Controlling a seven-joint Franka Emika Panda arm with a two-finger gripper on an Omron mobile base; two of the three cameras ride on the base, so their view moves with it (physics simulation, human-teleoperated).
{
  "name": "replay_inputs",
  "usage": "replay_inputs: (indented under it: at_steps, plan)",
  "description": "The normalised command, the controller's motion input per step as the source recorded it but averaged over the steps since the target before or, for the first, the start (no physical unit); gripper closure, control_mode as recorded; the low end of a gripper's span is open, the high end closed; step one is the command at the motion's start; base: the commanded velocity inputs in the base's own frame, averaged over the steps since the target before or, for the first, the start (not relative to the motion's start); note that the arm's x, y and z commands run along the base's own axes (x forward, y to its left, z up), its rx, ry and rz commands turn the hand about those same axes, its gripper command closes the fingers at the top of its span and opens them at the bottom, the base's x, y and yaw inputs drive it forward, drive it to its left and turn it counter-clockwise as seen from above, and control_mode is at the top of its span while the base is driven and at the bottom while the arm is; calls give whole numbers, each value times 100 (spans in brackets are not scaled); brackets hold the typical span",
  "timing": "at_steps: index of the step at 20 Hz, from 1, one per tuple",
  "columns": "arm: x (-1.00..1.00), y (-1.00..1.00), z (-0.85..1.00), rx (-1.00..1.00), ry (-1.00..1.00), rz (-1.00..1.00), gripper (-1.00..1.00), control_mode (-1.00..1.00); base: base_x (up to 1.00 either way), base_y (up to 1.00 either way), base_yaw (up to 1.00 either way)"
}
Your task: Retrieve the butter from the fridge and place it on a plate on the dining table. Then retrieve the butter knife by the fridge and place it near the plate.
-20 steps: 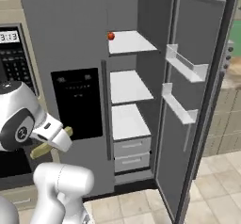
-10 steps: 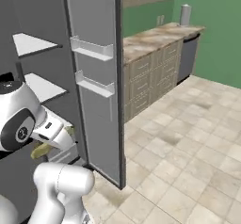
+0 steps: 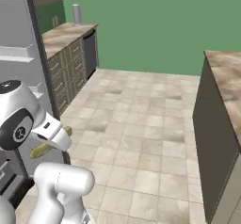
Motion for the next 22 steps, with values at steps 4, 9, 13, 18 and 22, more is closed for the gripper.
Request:
replay_inputs:
  at_steps: [4,9,13,18,22]
  plan:
    - [0,0,0,0,0,0,100,100,-6,-75,-51]
    - [0,0,0,0,0,0,100,100,-2,-38,-23]
    - [0,0,0,0,0,0,100,100,0,-1,13]
    - [0,0,0,0,0,0,100,100,-10,-67,-62]
    - [0,0,0,0,0,0,100,100,0,-14,-74]
